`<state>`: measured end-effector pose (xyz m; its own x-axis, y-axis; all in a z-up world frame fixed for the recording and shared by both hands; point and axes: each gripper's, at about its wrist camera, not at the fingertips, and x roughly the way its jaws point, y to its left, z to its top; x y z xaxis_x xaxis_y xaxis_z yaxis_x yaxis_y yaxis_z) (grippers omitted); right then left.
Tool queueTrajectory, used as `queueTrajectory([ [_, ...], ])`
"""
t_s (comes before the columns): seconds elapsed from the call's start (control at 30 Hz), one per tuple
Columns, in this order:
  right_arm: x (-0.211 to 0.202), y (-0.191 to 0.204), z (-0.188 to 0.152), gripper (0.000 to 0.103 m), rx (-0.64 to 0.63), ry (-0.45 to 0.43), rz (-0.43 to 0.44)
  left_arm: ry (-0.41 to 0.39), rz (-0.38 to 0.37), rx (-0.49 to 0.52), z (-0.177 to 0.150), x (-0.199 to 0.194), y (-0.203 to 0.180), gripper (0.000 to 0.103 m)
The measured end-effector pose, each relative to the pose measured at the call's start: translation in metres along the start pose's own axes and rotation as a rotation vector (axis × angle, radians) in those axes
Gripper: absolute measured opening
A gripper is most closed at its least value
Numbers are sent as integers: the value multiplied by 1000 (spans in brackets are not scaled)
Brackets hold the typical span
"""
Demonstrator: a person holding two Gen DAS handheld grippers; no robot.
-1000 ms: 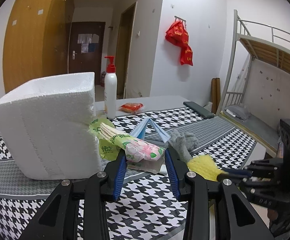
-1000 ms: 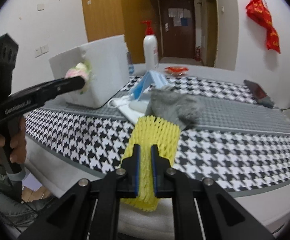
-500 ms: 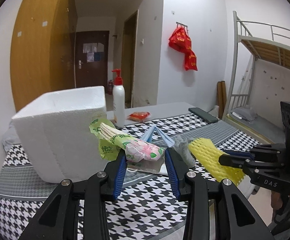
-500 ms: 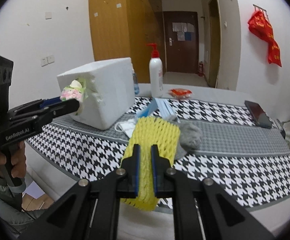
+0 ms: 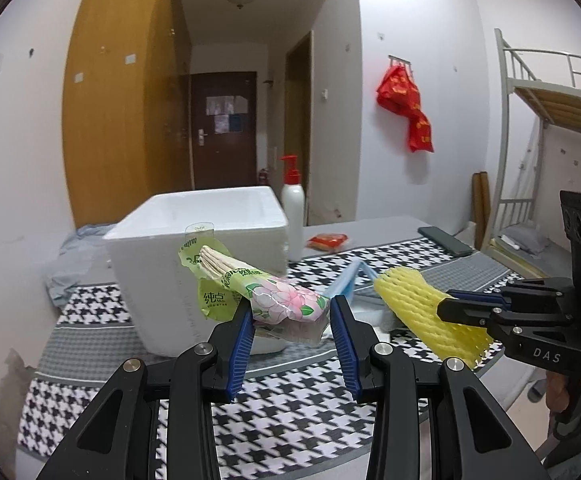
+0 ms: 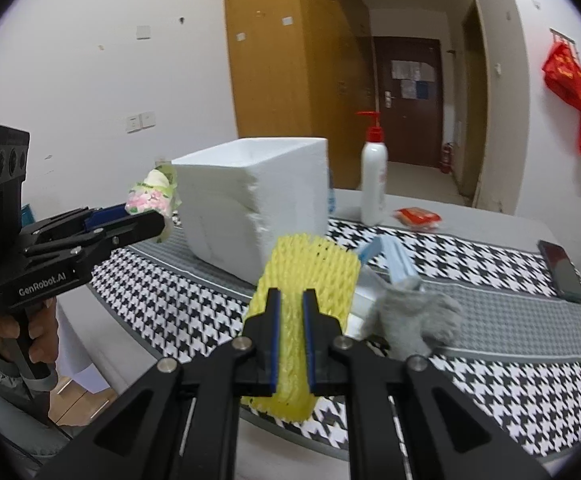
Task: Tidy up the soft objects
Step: 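Lift the yellow net with the right tool while the left tool carries the tissue pack to the foam box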
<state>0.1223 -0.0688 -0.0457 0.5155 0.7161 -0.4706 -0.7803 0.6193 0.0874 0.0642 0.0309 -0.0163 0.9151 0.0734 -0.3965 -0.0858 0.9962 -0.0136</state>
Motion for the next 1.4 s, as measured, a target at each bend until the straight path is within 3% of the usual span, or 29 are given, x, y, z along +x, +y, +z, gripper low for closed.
queueTrajectory([
  [0.4, 19, 21, 17, 13, -60, 1, 88, -11, 101, -40, -4, -20, 21, 40],
  [1.4, 37, 41, 46, 13, -107, 0, 120, -49, 158, -70, 10, -32, 50, 40],
])
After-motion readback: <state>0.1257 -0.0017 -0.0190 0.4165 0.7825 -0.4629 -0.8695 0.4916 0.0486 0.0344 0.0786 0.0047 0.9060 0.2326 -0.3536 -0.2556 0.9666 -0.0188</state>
